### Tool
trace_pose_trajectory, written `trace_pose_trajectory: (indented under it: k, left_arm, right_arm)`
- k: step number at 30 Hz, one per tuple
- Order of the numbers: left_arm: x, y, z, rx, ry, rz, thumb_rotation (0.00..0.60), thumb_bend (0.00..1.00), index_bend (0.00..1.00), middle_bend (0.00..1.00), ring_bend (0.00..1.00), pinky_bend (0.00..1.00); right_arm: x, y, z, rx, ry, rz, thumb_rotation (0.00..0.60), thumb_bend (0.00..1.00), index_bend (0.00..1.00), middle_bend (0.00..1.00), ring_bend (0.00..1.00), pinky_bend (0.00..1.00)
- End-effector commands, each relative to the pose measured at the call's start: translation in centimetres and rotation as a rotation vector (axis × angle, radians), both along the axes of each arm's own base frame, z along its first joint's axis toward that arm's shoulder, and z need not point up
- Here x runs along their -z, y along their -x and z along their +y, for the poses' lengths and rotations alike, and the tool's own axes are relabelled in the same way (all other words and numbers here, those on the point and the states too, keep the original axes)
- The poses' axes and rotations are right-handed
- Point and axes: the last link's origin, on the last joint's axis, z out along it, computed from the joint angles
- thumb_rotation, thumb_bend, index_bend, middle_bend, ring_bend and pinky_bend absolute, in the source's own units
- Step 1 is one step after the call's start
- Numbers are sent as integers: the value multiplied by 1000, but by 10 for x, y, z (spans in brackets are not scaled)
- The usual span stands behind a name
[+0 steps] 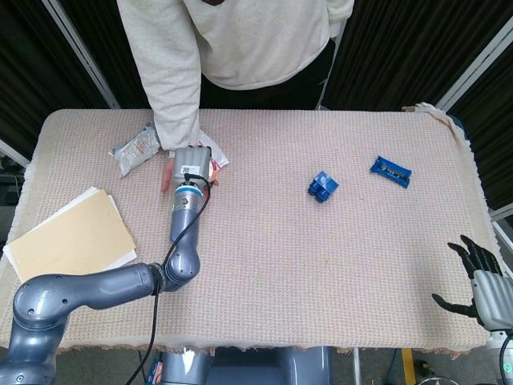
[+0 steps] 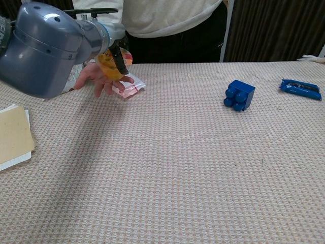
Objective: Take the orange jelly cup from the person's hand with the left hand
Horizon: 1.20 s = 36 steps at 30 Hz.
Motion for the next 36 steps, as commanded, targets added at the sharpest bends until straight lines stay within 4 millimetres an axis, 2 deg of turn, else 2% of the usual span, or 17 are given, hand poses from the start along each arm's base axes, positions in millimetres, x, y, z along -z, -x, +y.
trace_pose_trajectory:
  k: [1, 7, 10, 14, 18, 20, 23, 26, 29, 32, 34, 36]
  left_arm:
    - [-3, -1, -7, 22, 3, -19, 600, 538, 795, 575, 523, 528]
    - [-15, -10, -25, 69, 18, -75, 600, 542, 802, 581, 526, 531]
    - [-29, -8, -46, 111, 35, -116, 600, 541, 802, 581, 526, 531]
    - [-53, 3, -83, 170, 64, -163, 600, 543, 802, 581, 526, 527]
    - [-75, 30, -125, 229, 89, -140, 600, 541, 800, 574, 525, 523]
    - [-83, 52, -149, 245, 108, -118, 600, 540, 799, 563, 518, 521]
    - [-89, 84, -180, 242, 139, -102, 600, 540, 796, 548, 505, 513]
    - [-90, 112, -203, 235, 160, -89, 600, 540, 787, 536, 496, 505]
    - [-85, 141, -221, 209, 190, -60, 600, 538, 761, 503, 470, 486]
    - [-77, 163, -229, 202, 218, -32, 600, 538, 719, 459, 435, 461]
    - [-71, 172, -231, 203, 234, -14, 600, 538, 667, 401, 403, 416]
    - [-65, 179, -232, 197, 250, -8, 600, 531, 593, 300, 353, 326]
  right_arm:
    - [0, 0, 0, -1, 1, 0, 600, 74, 138, 0, 0, 0]
    - [0, 1, 0, 1, 3, 3, 600, 72, 138, 0, 0, 0]
    - [-1, 1, 0, 1, 5, 6, 600, 73, 138, 0, 0, 0]
    - [-2, 1, 0, 2, 12, 9, 600, 73, 138, 0, 0, 0]
    - [-3, 2, 1, 6, 22, 14, 600, 73, 138, 0, 0, 0]
    - [-3, 2, 1, 12, 25, 15, 600, 73, 138, 0, 0, 0]
    - [-4, 1, 3, 11, 33, 20, 600, 73, 138, 0, 0, 0]
    - [-5, -1, 5, 7, 39, 29, 600, 72, 138, 0, 0, 0]
    - [-4, -3, 6, 1, 45, 37, 600, 73, 138, 0, 0, 0]
    - [-3, -3, 6, 3, 50, 42, 600, 72, 138, 0, 0, 0]
    - [-3, -3, 6, 9, 52, 41, 600, 74, 138, 0, 0, 0]
    - [-3, -3, 6, 13, 54, 38, 600, 73, 138, 0, 0, 0]
